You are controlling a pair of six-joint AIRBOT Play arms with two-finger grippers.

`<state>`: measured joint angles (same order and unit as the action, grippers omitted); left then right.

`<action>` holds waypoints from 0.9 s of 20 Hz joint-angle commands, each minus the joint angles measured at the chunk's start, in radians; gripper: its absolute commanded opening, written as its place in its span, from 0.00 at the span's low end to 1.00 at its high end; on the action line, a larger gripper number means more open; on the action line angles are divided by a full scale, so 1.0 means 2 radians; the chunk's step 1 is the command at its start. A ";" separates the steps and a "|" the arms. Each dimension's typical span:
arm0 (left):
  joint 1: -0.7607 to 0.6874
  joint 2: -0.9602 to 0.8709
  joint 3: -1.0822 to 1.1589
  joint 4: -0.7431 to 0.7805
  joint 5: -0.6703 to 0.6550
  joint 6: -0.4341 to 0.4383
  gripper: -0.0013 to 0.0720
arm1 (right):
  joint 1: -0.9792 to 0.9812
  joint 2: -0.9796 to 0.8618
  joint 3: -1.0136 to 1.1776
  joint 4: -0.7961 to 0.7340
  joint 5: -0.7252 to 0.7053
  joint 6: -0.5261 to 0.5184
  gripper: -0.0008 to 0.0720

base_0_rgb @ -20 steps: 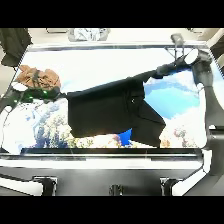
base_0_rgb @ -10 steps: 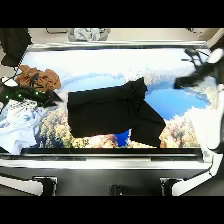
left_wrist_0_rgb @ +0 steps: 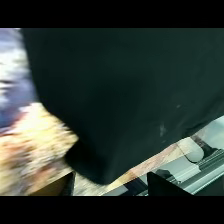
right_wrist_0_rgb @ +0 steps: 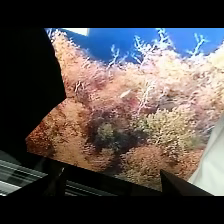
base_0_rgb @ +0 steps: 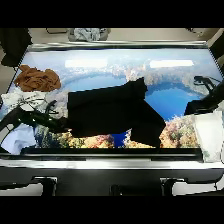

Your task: Fold the shirts.

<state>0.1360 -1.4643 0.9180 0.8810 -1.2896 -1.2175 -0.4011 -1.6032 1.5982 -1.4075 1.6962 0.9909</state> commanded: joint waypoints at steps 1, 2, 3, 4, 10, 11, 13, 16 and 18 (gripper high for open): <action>-0.037 0.004 -0.027 -0.009 0.045 0.007 0.73 | -0.003 0.010 -0.046 0.016 -0.013 -0.004 0.95; -0.042 0.003 -0.027 -0.009 0.048 0.005 0.72 | -0.003 0.010 -0.061 0.032 -0.018 -0.005 0.96; -0.043 0.000 -0.027 -0.009 0.048 0.001 0.65 | -0.003 0.010 -0.078 0.043 -0.025 -0.006 0.96; -0.044 -0.002 -0.027 -0.009 0.049 0.001 0.59 | -0.002 0.010 -0.097 0.057 -0.035 -0.007 0.96; -0.044 -0.004 -0.026 -0.009 0.046 -0.010 0.05 | 0.042 0.010 -0.188 0.097 -0.131 -0.036 0.97; -0.044 -0.002 -0.026 -0.009 0.042 -0.010 0.05 | 0.053 0.010 -0.195 0.100 -0.154 -0.036 0.97; -0.044 0.001 -0.026 -0.009 0.035 -0.010 0.05 | 0.068 0.008 -0.204 0.100 -0.190 -0.035 0.97; -0.044 0.008 -0.026 -0.009 0.035 -0.006 0.05 | 0.081 -0.006 -0.204 0.104 -0.220 -0.024 0.91; -0.044 0.009 -0.026 -0.009 0.036 -0.004 0.05 | 0.082 -0.016 -0.204 0.110 -0.225 -0.014 0.62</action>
<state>0.0490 -1.4532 0.8661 0.8631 -1.2156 -1.2339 -0.2546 -1.6146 1.1995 -1.2053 1.3056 0.9390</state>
